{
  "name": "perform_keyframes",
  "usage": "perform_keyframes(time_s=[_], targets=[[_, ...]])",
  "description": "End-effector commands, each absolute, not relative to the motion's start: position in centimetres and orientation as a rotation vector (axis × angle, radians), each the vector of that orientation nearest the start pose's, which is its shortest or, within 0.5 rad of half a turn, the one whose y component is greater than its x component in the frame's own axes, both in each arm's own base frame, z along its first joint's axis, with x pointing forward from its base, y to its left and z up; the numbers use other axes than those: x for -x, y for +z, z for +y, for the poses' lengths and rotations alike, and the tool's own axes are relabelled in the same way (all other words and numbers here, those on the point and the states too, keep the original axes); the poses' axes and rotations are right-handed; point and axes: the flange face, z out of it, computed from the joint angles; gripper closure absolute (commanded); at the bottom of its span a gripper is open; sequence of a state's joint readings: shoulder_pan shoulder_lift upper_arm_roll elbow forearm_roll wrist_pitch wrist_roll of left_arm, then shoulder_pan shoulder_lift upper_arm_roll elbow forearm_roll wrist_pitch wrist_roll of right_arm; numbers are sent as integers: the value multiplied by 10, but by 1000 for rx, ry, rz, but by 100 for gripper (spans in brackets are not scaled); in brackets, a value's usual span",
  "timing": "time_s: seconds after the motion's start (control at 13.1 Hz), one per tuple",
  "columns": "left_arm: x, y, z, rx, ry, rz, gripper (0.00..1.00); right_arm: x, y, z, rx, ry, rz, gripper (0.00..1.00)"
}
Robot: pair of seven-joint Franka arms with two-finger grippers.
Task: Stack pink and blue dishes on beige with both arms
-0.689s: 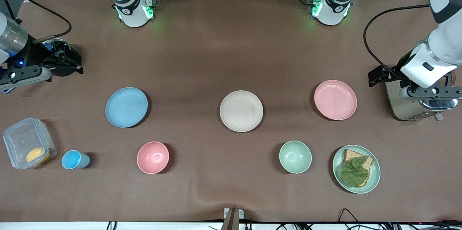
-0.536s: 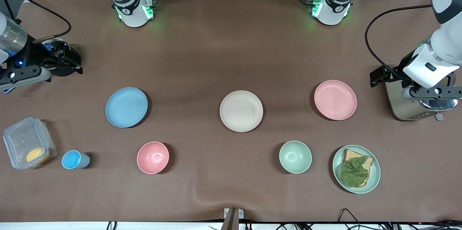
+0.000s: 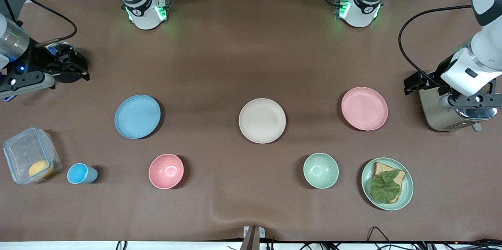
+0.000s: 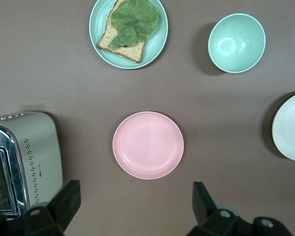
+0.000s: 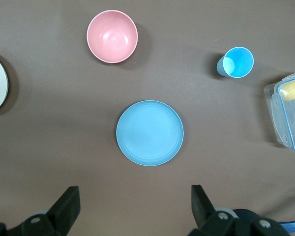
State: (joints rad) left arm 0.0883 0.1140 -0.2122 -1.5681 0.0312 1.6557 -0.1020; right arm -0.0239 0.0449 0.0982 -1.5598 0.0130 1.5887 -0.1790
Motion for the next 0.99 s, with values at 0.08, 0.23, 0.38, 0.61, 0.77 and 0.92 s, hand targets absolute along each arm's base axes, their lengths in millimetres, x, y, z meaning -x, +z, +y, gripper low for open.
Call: perform_keyframes(time_s=[0.08, 0.23, 0.38, 0.61, 0.77, 0.92], targets=[[-585, 573, -64, 3125, 41, 18, 0, -567, 610, 43, 3113, 19, -384, 0], [-585, 573, -64, 3125, 41, 18, 0, -566, 610, 45, 3112, 19, -391, 0], [-586, 570, -63, 3125, 51, 16, 0, -566, 610, 44, 3113, 19, -389, 0], [-587, 568, -63, 3125, 60, 16, 0, -566, 611, 48, 3111, 14, -401, 0], [-592, 553, -59, 3126, 101, 14, 0, -567, 609, 42, 3113, 21, -384, 0], [-602, 514, -38, 3127, 194, -24, 0, -568, 606, 39, 3113, 28, -377, 0]])
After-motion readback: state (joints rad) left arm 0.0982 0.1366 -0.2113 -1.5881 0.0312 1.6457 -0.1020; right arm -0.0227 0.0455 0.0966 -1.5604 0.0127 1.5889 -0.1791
